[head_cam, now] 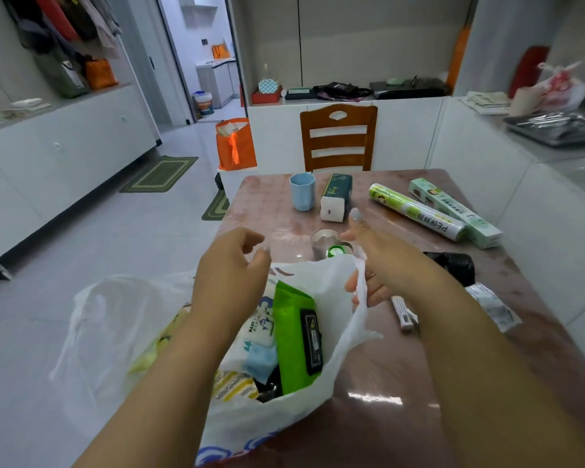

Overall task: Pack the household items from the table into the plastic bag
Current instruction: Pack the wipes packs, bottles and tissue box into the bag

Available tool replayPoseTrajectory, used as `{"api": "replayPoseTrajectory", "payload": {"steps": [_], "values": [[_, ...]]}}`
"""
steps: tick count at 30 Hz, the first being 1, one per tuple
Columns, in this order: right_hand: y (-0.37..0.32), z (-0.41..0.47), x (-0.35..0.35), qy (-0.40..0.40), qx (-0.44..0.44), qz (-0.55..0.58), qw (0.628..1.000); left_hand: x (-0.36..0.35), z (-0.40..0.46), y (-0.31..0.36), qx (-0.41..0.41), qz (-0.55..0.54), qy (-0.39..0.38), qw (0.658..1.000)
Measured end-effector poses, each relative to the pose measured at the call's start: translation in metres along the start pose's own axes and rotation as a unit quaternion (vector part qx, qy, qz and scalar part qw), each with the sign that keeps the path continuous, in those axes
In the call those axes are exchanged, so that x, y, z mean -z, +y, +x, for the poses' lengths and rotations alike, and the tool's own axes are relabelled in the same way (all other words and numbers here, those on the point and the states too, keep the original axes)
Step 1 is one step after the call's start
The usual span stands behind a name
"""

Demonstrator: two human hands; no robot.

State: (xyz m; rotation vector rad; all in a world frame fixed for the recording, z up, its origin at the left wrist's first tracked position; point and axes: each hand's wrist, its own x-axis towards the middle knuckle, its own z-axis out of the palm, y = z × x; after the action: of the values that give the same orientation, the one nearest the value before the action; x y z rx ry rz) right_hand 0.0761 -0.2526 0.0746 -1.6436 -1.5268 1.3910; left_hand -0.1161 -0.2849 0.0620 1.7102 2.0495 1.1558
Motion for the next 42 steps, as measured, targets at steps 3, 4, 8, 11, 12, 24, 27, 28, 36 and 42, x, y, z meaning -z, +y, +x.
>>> {"api": "replayPoseTrajectory", "payload": {"steps": [3,4,8,11,12,24,27,28,36,42], "values": [[0.012,0.000,0.018,0.040,-0.018,-0.023,0.999,-0.009,-0.003,0.025,-0.011,-0.044,-0.020,0.999],[0.018,0.002,0.026,0.053,-0.024,-0.022,0.998,-0.014,-0.004,0.031,-0.014,-0.051,-0.031,0.998],[0.058,0.020,0.061,0.106,-0.069,0.072,0.989,-0.037,-0.009,0.047,-0.013,-0.062,-0.079,0.995],[0.116,0.051,0.085,0.245,-0.149,0.187,0.940,-0.051,-0.012,0.051,-0.007,-0.076,-0.091,0.993],[0.137,0.059,0.091,0.290,-0.182,0.222,0.913,-0.056,-0.012,0.053,-0.007,-0.080,-0.094,0.992],[0.256,0.128,0.086,0.328,-0.285,0.402,0.806,-0.085,-0.013,0.051,0.038,-0.115,-0.085,0.989],[0.250,0.118,0.080,0.333,-0.250,0.397,0.818,-0.081,-0.013,0.045,0.047,-0.119,-0.065,0.990],[0.241,0.108,0.078,0.350,-0.245,0.394,0.814,-0.079,-0.012,0.043,0.049,-0.118,-0.058,0.990],[0.051,-0.016,0.055,0.254,0.049,0.469,0.844,-0.017,0.004,-0.003,0.110,-0.128,0.012,0.986],[-0.020,-0.068,-0.007,-0.127,0.083,0.433,0.888,0.040,0.014,-0.038,0.225,-0.041,-0.061,0.972]]}}
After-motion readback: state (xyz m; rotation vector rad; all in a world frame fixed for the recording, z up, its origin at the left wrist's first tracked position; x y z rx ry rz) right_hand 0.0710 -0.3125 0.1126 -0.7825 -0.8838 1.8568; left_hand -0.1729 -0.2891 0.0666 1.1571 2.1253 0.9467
